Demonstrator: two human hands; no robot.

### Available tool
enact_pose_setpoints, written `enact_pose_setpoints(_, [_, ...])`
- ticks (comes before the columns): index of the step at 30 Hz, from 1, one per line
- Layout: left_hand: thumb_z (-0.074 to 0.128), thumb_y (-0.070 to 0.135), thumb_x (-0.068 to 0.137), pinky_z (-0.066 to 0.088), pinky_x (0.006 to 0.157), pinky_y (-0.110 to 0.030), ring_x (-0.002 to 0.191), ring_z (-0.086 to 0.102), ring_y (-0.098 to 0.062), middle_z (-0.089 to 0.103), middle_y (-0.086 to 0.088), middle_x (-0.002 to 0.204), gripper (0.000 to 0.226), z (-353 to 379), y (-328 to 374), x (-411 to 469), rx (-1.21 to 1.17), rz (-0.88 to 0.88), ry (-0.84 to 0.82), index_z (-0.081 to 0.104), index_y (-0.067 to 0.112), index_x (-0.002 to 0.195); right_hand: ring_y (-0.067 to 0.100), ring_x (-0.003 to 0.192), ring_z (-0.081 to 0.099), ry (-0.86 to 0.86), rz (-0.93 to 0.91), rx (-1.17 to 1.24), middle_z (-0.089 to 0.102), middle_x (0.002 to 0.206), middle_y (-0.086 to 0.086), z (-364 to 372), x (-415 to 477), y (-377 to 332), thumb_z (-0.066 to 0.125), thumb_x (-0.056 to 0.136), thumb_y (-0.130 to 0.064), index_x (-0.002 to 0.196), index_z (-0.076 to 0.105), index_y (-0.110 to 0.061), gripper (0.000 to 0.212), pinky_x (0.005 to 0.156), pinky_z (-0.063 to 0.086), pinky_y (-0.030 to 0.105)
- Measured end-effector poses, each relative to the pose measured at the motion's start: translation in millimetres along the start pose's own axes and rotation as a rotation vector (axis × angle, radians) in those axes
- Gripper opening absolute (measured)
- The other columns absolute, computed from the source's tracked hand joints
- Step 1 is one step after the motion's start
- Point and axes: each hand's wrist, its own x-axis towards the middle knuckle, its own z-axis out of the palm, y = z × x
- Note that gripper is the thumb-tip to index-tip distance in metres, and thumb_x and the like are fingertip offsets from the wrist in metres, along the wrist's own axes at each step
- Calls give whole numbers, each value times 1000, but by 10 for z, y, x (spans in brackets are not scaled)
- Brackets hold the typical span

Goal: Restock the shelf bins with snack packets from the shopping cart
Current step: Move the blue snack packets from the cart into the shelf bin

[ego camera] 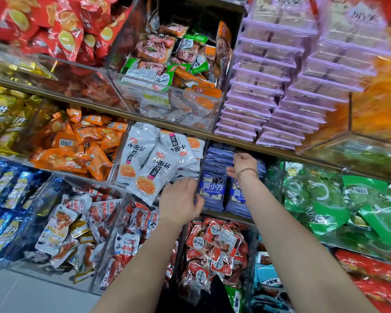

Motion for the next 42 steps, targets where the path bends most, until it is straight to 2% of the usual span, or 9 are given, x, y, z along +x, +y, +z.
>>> enact_pose_setpoints(5, [44,30,72,34,53,-26,52,51,-22,50,0,60,19,-76,28,0,-29,-19,-37,53,14,67,14,66,59,-127,-103,-29,53,87,-3,-210,-321,107,49,97,-17,143,35,-20,48,58,55,24])
enact_pose_setpoints(9, [64,20,80,44,61,-30,69,59,-25,61,-4,74,11,-223,64,-132,-173,-48,33,64,9,84,10,76,62,-220,-237,-32,62,112,7,-555,-754,474,48,97,-17,124,56,-13,29,60,54,15])
enact_pose_setpoints(13, [54,24,85,45,73,-34,86,56,-20,63,-3,92,23,-497,244,-618,-343,-138,52,63,10,100,13,78,64,-278,-136,27,66,98,7,-994,-1124,1044,49,95,-10,106,64,-8,19,66,55,17])
enact_pose_setpoints(19, [50,27,88,46,77,-33,91,60,-26,64,-8,97,25,-497,251,-1600,-438,-238,-505,61,8,98,18,70,62,-237,56,14,66,92,13,-1444,-1534,2088,47,96,-6,100,64,-2,18,67,51,26])
enact_pose_setpoints(23, [54,19,93,45,88,-34,92,62,-27,64,-5,87,14,-441,70,-2040,-450,-313,-876,56,20,79,12,50,59,-151,192,-23,60,79,13,-1617,-1789,2808,40,97,0,104,57,4,19,44,44,13])
enact_pose_setpoints(26, [50,21,95,43,82,-33,94,60,-30,64,-9,89,22,-411,-49,-2287,-354,-287,-987,47,24,74,17,54,52,-52,209,-82,63,79,23,-1681,-2056,3321,48,92,6,101,61,16,19,42,42,8])
enact_pose_setpoints(31, [51,15,96,45,78,-30,78,54,-18,59,-7,79,24,-428,-134,-2664,-472,-404,-1054,54,15,72,9,36,46,134,312,126,49,52,6,-1857,-2566,3913,46,90,10,58,54,-5,36,36,35,13])
enact_pose_setpoints(36, [53,28,91,39,59,-22,71,56,-18,58,-4,81,18,-441,-51,-3098,-515,-465,-1115,55,14,80,6,26,45,214,433,228,47,33,-3,-2127,-3147,4433,42,95,2,63,46,-9,34,32,30,9])
enact_pose_setpoints(42, [51,17,95,38,51,-20,74,57,-20,60,-6,87,14,-564,283,-3622,-533,-504,-1208,56,9,84,18,49,49,237,542,273,47,55,8,-2512,-3705,4823,43,93,1,64,44,-11,31,52,36,20])
